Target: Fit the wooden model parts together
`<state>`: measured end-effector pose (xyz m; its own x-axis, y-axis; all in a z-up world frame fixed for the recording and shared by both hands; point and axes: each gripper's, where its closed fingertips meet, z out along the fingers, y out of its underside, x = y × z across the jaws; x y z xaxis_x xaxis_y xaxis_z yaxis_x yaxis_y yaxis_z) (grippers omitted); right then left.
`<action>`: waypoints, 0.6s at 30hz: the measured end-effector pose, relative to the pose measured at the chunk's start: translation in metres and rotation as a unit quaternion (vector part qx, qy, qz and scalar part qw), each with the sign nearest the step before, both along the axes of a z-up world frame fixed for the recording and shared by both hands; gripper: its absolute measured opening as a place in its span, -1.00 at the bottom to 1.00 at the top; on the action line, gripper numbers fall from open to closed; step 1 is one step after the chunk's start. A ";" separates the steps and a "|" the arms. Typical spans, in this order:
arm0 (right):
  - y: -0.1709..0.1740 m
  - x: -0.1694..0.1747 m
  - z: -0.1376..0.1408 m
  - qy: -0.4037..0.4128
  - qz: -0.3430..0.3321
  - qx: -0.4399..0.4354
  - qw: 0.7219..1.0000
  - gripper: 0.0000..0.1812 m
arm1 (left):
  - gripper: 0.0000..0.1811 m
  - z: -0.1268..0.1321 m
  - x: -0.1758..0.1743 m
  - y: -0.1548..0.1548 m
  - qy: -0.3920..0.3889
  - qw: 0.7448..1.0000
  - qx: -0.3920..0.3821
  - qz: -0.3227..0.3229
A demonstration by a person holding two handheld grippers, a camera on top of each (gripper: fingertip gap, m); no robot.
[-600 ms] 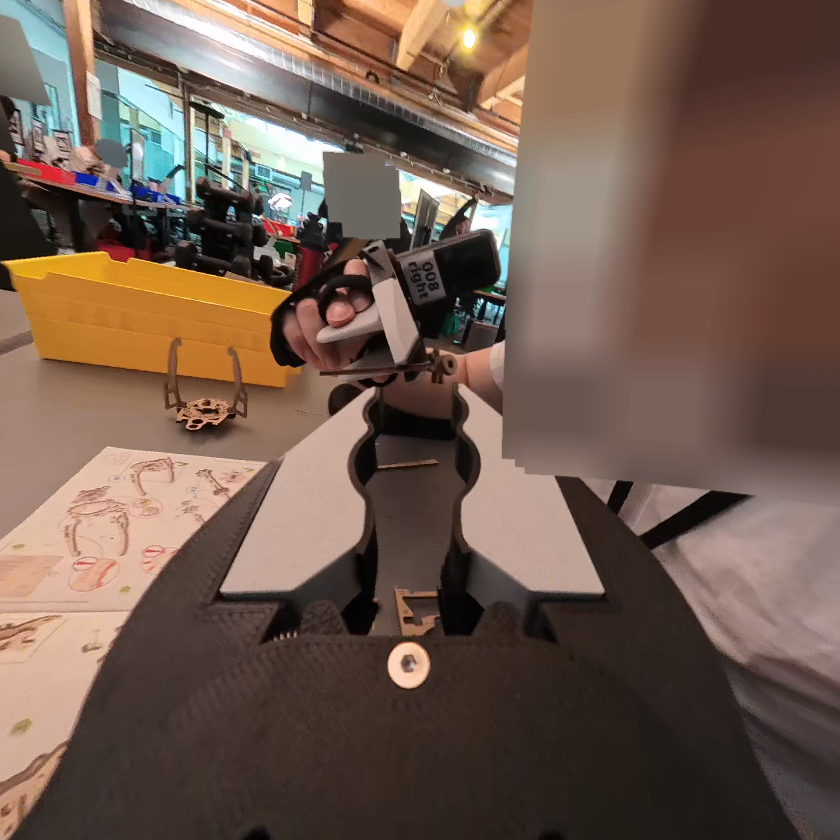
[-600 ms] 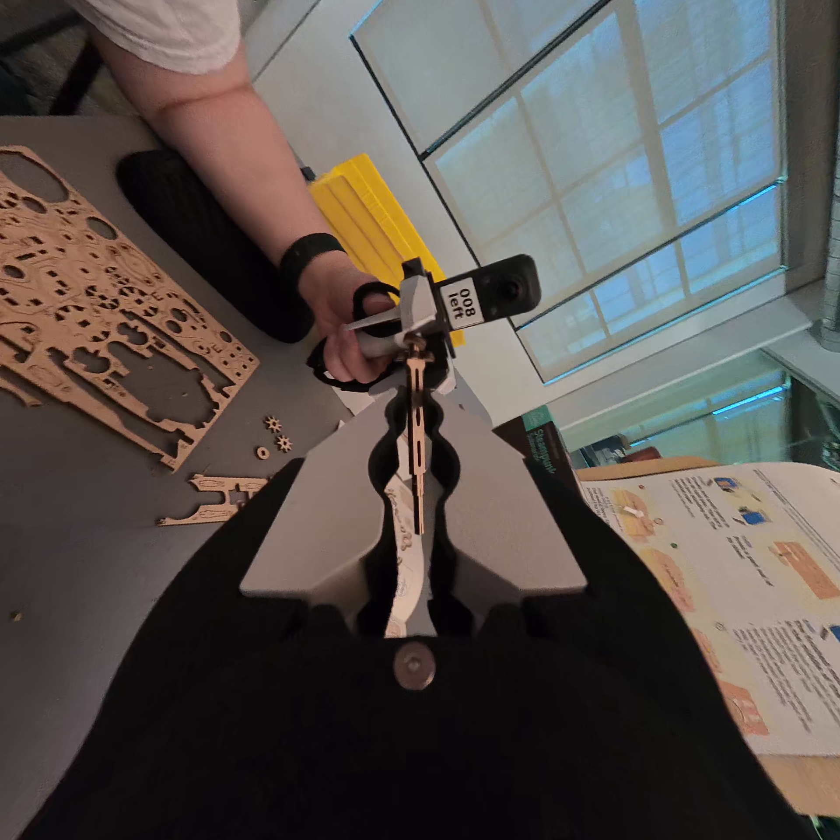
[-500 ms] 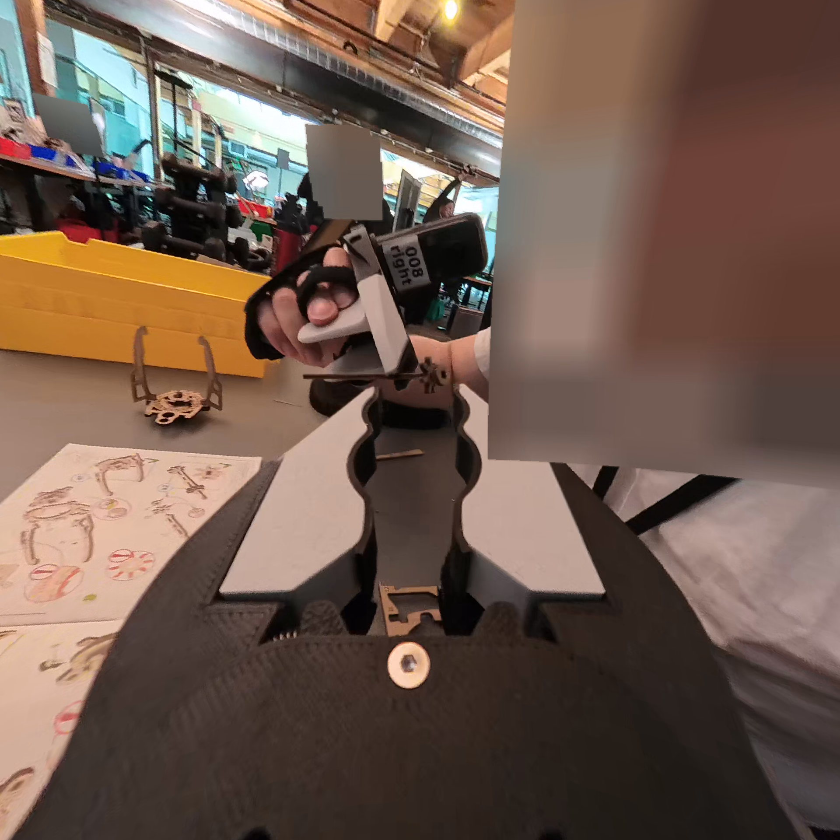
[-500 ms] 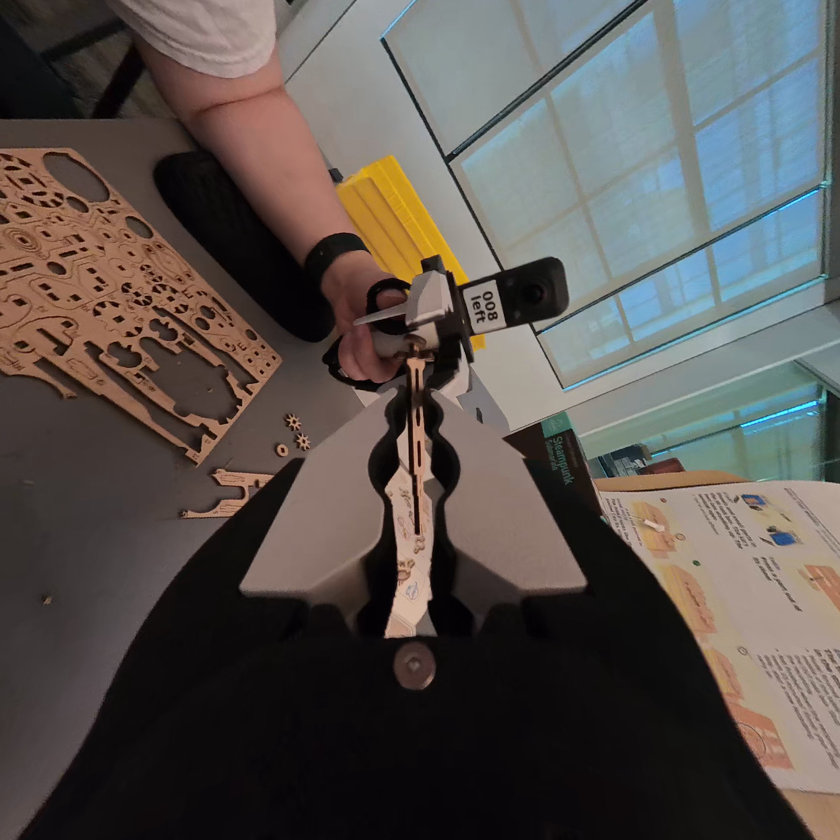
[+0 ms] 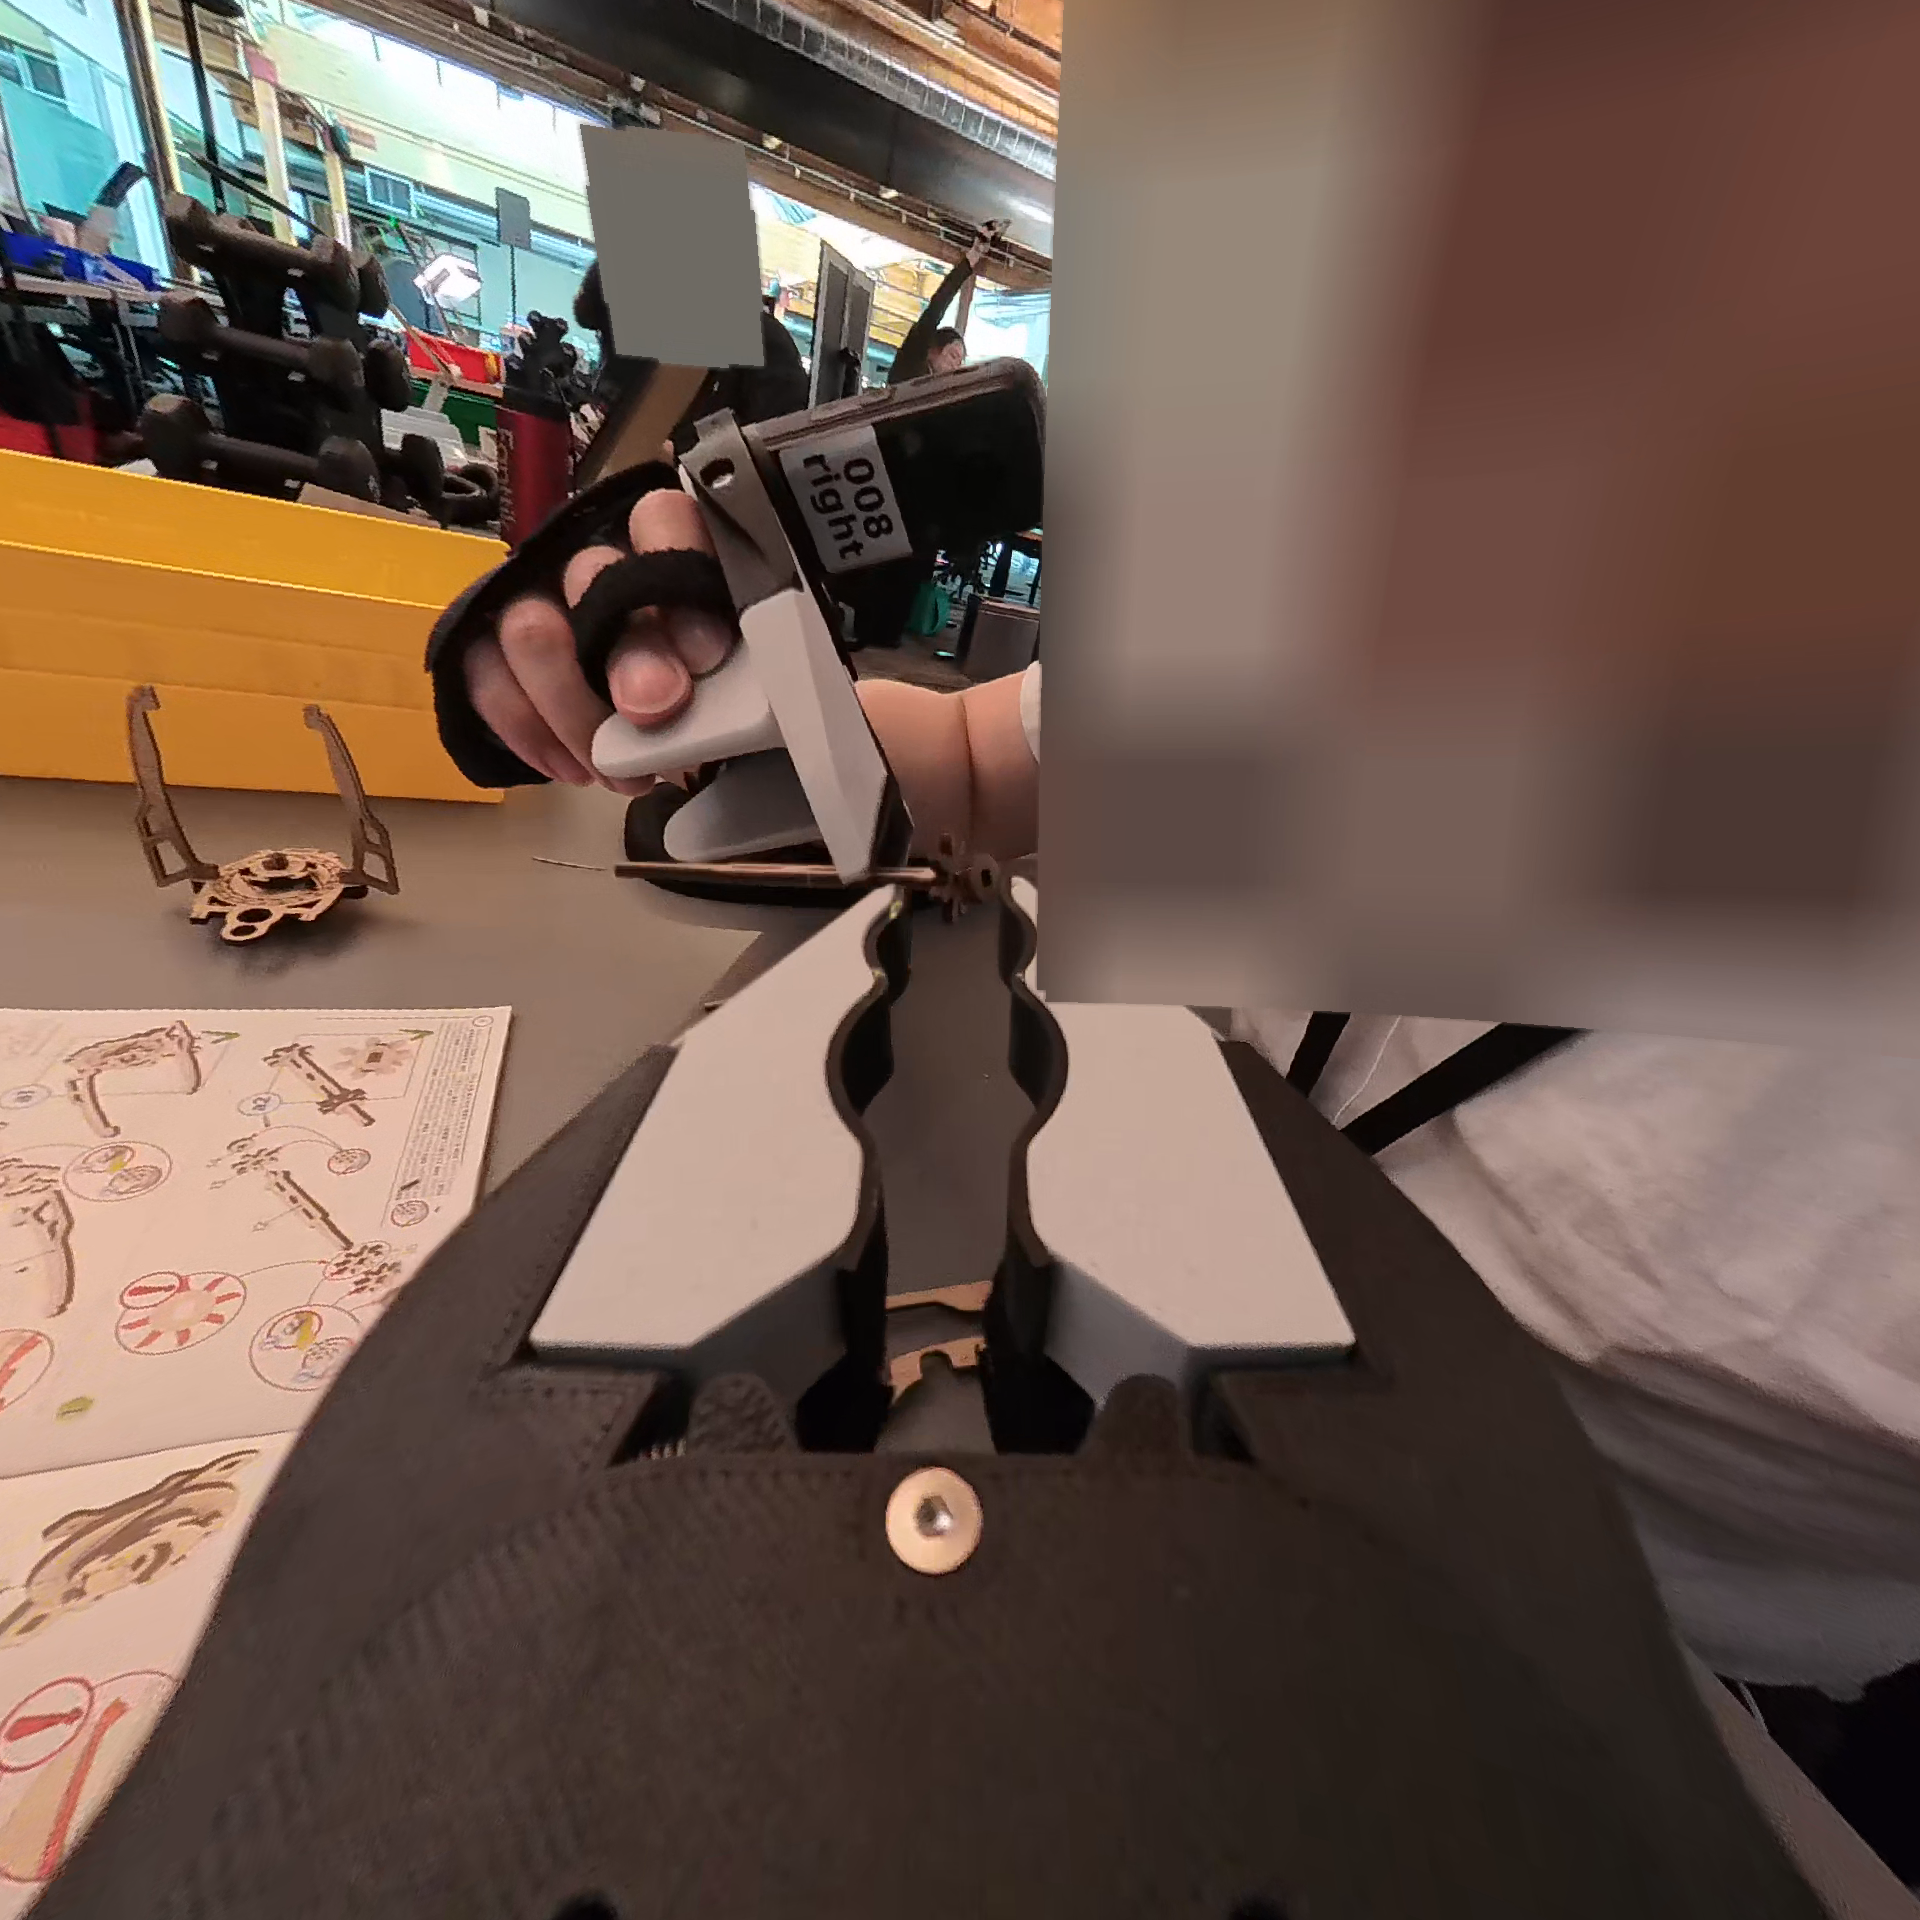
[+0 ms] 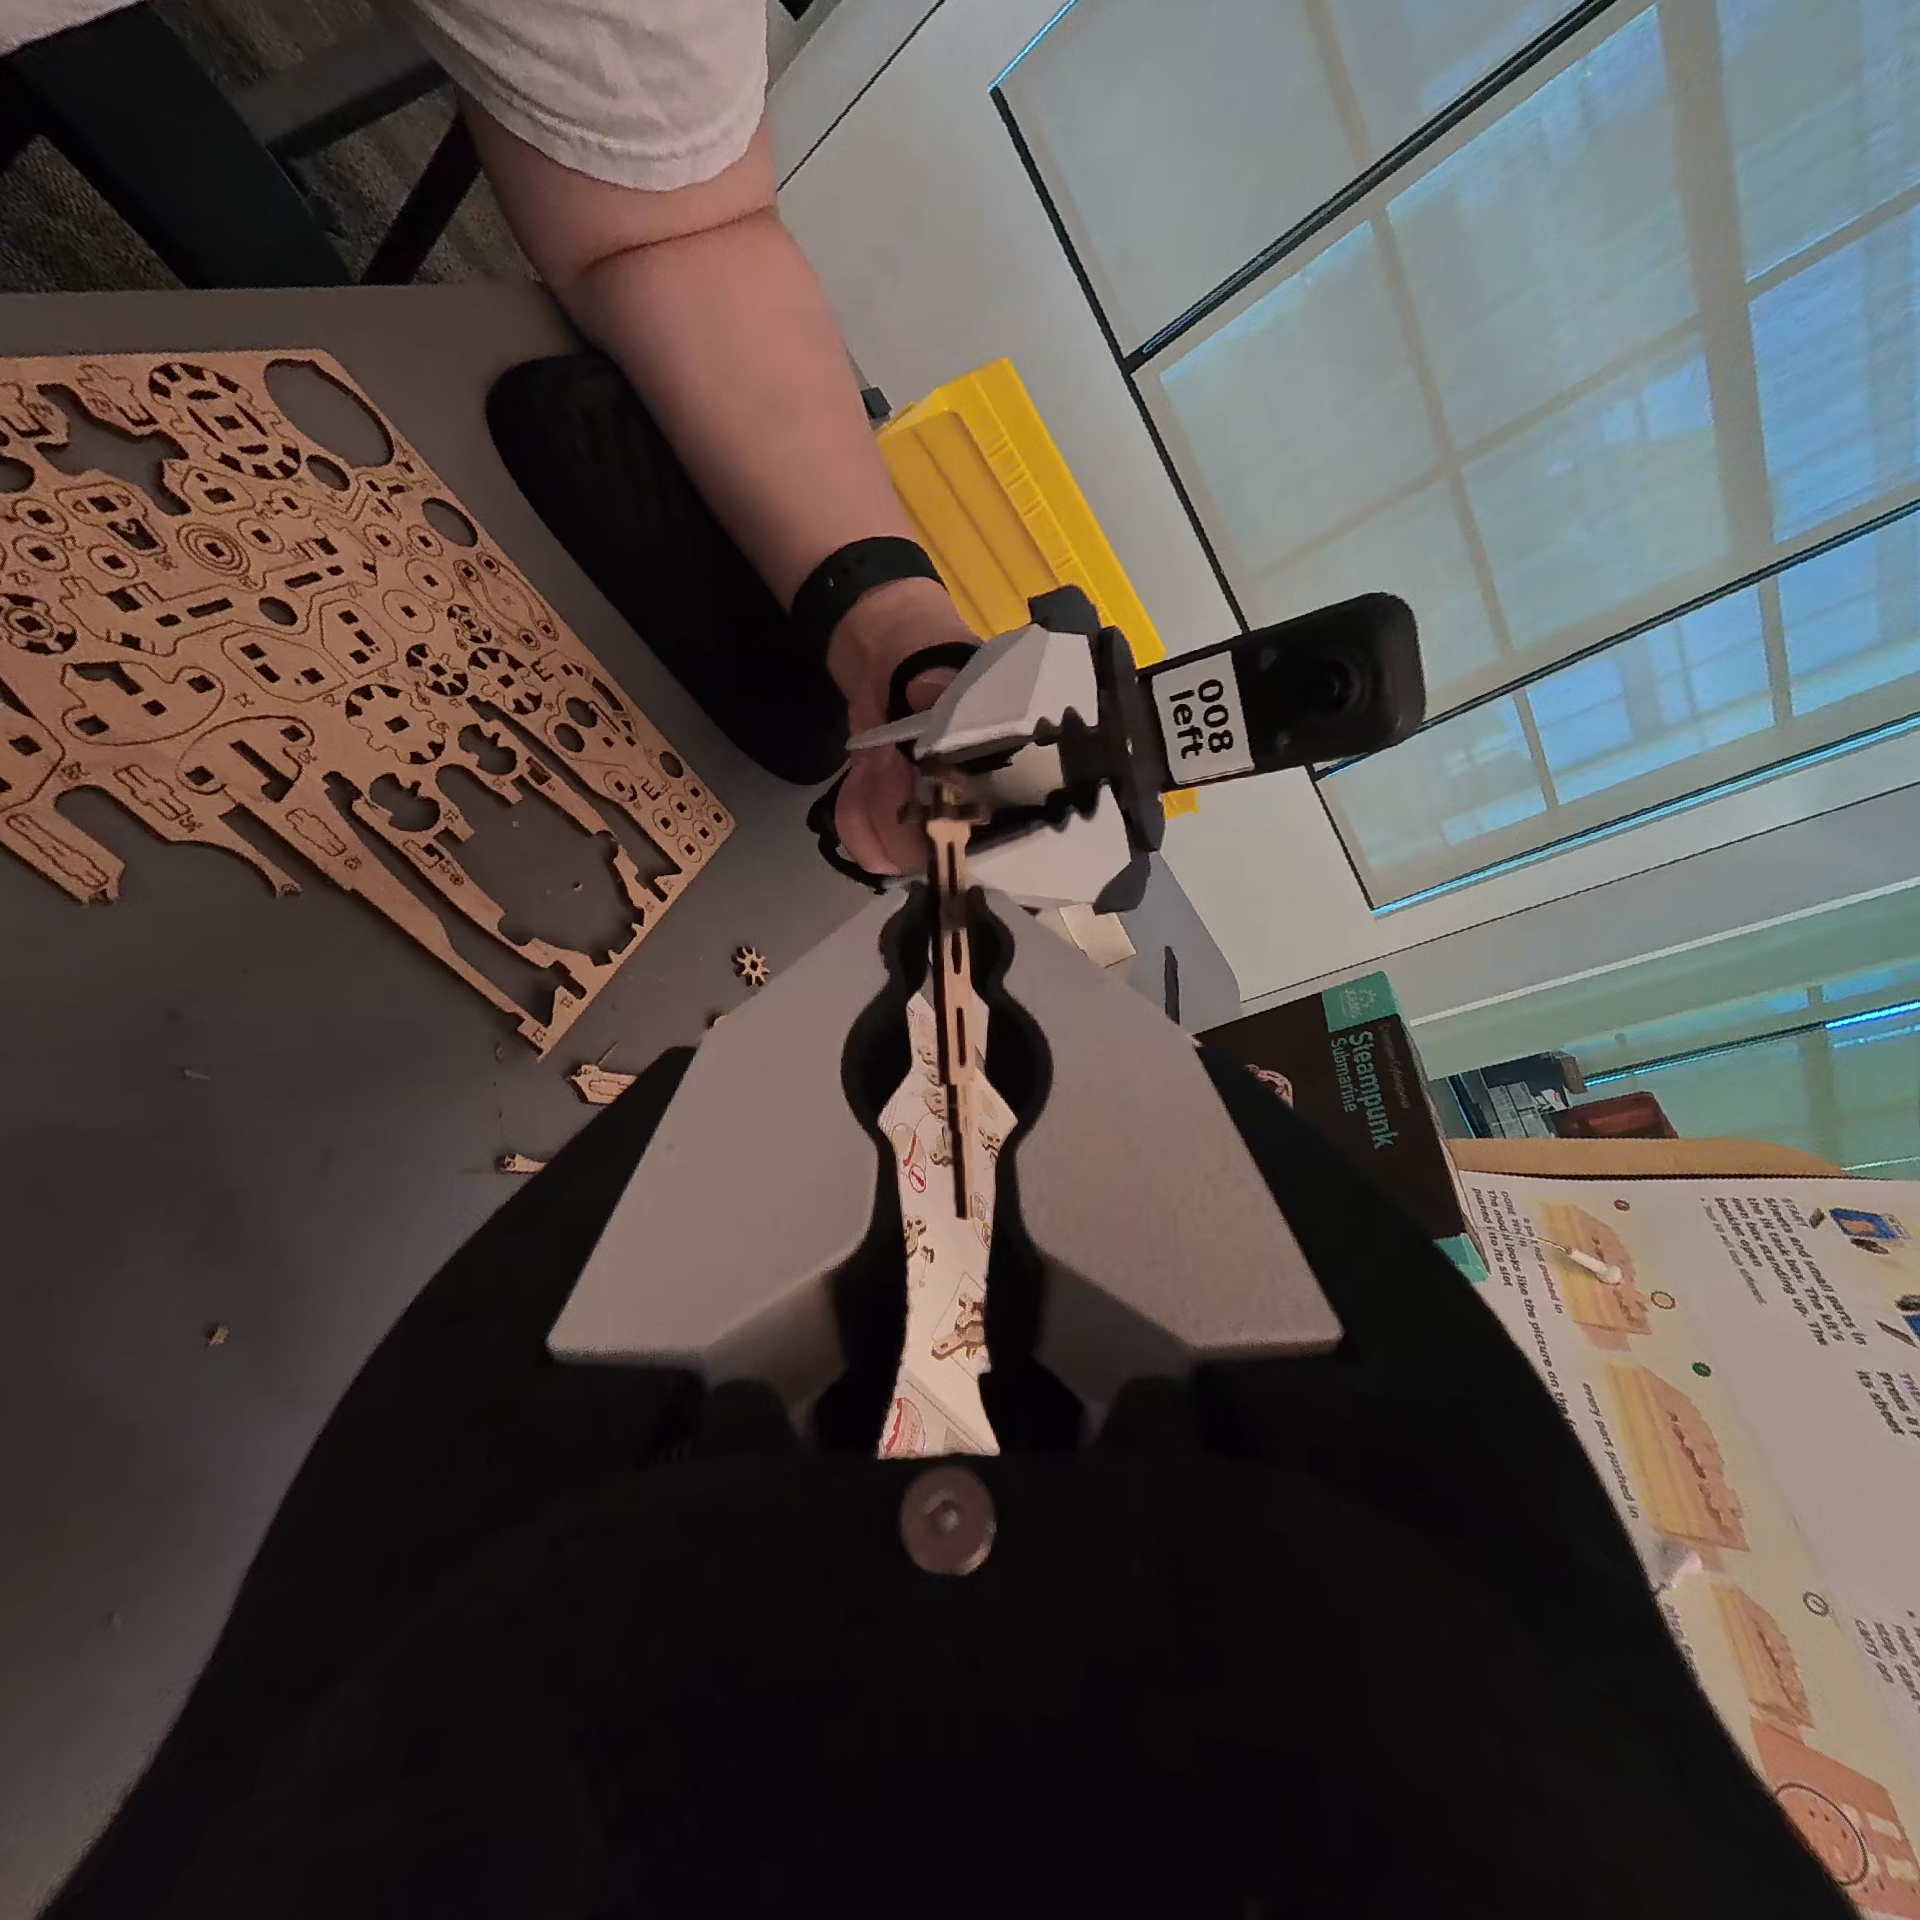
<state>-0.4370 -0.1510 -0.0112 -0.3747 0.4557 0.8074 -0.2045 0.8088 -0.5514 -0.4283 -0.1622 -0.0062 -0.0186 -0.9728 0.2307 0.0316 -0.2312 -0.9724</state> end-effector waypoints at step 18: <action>0.002 -0.001 -0.004 -0.007 -0.011 0.022 1.000 -0.94 | -0.91 -0.003 0.000 0.000 0.006 1.000 0.008 0.001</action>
<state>-0.4380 -0.1490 -0.0155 -0.3763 0.4285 0.8215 -0.1798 0.8360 -0.5184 -0.4284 -0.1621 -0.0093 -0.0133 -0.9764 0.2155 0.0205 -0.2158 -0.9762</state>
